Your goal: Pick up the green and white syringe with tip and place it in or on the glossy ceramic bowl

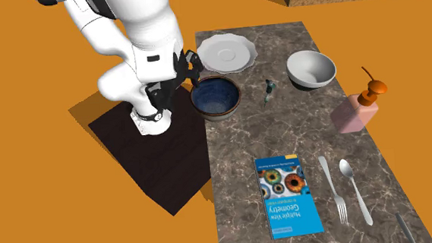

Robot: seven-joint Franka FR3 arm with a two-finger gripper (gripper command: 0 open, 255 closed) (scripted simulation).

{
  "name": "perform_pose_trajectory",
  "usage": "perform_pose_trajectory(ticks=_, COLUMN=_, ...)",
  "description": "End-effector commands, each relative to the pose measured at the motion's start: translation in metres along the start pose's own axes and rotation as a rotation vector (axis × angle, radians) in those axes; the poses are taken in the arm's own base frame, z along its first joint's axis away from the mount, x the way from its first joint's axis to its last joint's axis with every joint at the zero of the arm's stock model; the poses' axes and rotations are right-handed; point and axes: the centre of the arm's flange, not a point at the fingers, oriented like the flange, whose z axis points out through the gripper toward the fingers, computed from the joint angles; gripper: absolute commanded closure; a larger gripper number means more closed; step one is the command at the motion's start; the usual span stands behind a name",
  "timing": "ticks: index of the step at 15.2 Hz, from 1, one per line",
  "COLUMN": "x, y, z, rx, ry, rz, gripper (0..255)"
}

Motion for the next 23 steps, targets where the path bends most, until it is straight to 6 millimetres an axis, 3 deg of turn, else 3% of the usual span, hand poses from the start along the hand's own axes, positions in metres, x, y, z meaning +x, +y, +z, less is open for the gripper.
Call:
perform_pose_trajectory(ticks=1, x=0.000, y=0.000, z=0.000, rx=0.000, ry=0.000, rz=0.000, gripper=0)
perform_pose_trajectory(ticks=23, x=0.071, y=-0.270, z=0.121, rx=-0.097, ry=-0.025, rz=0.015, gripper=0)
